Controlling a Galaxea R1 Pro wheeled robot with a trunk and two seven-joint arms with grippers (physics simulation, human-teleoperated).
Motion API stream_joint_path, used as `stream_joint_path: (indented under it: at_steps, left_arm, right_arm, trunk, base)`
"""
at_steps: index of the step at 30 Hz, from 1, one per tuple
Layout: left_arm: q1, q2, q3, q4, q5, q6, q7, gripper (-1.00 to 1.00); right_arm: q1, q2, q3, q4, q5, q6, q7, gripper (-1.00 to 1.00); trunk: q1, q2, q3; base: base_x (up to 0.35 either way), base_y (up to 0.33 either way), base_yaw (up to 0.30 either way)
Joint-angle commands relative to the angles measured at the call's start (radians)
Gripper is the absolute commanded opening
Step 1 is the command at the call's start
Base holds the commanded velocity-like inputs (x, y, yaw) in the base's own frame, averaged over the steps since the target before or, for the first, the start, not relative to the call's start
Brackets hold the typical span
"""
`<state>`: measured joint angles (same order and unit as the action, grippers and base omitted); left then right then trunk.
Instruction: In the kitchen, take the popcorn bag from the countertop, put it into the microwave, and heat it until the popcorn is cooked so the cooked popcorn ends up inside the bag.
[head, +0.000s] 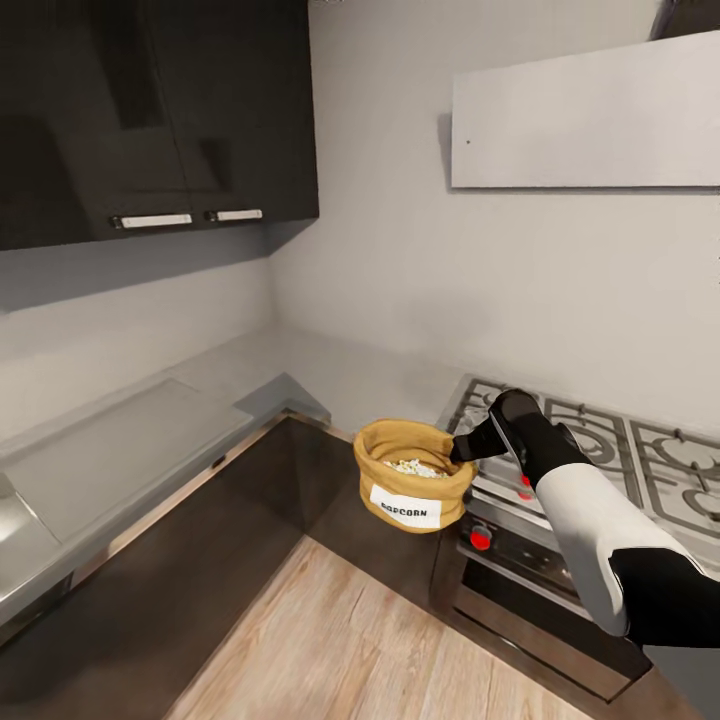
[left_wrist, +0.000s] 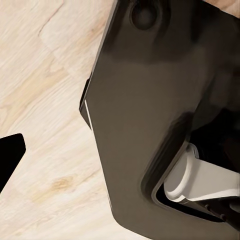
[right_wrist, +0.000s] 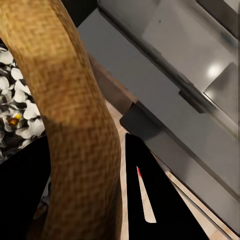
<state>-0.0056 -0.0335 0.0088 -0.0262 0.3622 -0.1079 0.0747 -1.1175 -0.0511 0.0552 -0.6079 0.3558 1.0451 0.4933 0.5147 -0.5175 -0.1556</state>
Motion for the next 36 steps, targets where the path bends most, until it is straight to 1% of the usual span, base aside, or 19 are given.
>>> stream_joint_path:
  at_steps: [1,7,14,31,36]
  left_arm:
    - [-0.001,0.000,0.000,0.000,0.003,0.000,0.002,1.00]
    - [-0.001,0.000,-0.001,0.000,0.002,0.003,-0.008,1.00]
    - [0.000,0.000,-0.013,0.000,-0.001,0.002,-0.011,1.00]
    - [-0.001,0.000,-0.006,0.000,0.002,0.004,-0.010,1.00]
    - [-0.001,0.000,-0.004,0.000,0.003,0.002,-0.009,1.00]
  right_arm:
    - [-0.001,-0.001,0.005,-0.001,0.009,0.002,0.010,-1.00]
    - [-0.001,-0.001,0.005,-0.001,0.009,0.002,0.010,-1.00]
    - [-0.001,-0.005,0.005,-0.001,0.009,0.002,0.009,-1.00]
    - [-0.001,-0.007,0.005,-0.001,0.009,0.002,0.011,-1.00]
    - [-0.001,-0.006,0.005,-0.001,0.009,0.002,0.011,-1.00]
  trunk:
    - [0.000,-0.002,0.000]
    - [0.000,-0.002,0.009]
    - [0.000,-0.002,0.021]
    - [0.000,-0.002,0.048]
    - [0.000,-0.002,0.056]
  base:
    - [0.000,0.000,0.000]
    - [0.000,0.000,0.000]
    - [0.000,0.000,0.000]
    - [0.000,0.000,0.000]
    - [-0.088,0.000,0.000]
